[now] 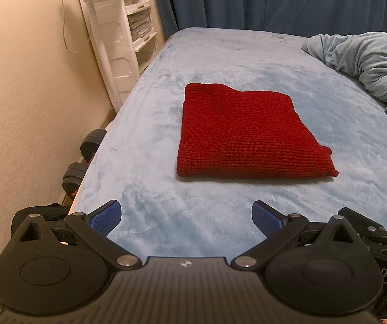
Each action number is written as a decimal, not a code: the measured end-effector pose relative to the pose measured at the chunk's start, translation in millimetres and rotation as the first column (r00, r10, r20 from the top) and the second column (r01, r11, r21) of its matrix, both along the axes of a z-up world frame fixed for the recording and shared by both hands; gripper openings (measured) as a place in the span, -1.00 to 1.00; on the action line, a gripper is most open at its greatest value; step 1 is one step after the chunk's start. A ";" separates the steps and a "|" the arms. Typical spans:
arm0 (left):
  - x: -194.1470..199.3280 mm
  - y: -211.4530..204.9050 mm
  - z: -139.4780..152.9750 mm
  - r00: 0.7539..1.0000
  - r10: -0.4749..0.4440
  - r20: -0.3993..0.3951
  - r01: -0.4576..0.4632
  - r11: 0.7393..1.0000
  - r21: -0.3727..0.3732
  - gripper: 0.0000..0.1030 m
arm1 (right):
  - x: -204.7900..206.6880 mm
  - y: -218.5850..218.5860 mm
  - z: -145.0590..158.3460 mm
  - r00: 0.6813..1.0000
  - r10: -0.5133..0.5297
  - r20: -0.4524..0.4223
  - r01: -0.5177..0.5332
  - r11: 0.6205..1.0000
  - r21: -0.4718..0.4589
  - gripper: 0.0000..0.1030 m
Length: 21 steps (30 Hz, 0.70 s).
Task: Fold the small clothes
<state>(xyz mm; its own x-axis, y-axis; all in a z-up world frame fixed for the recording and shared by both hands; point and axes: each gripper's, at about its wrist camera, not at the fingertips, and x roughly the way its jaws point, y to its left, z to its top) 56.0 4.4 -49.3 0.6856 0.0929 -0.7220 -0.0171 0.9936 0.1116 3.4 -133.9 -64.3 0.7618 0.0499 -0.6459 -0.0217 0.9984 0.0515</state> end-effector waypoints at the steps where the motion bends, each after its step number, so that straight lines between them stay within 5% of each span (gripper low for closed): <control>1: 0.2 0.1 0.1 1.000 0.000 0.000 0.000 1.000 -0.001 0.99 | 0.0 0.2 0.0 1.000 0.000 0.000 0.000 1.000 0.000 0.88; 21: -0.2 -0.5 0.3 1.000 -0.002 -0.003 0.002 1.000 0.001 0.99 | 2.9 -1.4 0.3 1.000 0.024 0.002 -0.024 1.000 -0.007 0.88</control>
<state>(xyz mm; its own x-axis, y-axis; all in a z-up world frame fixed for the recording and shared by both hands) 55.9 4.0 -49.0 0.6832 0.0925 -0.7243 -0.0149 0.9935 0.1128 6.3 -135.4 -64.1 0.7616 0.0636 -0.6449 -0.0454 0.9980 0.0449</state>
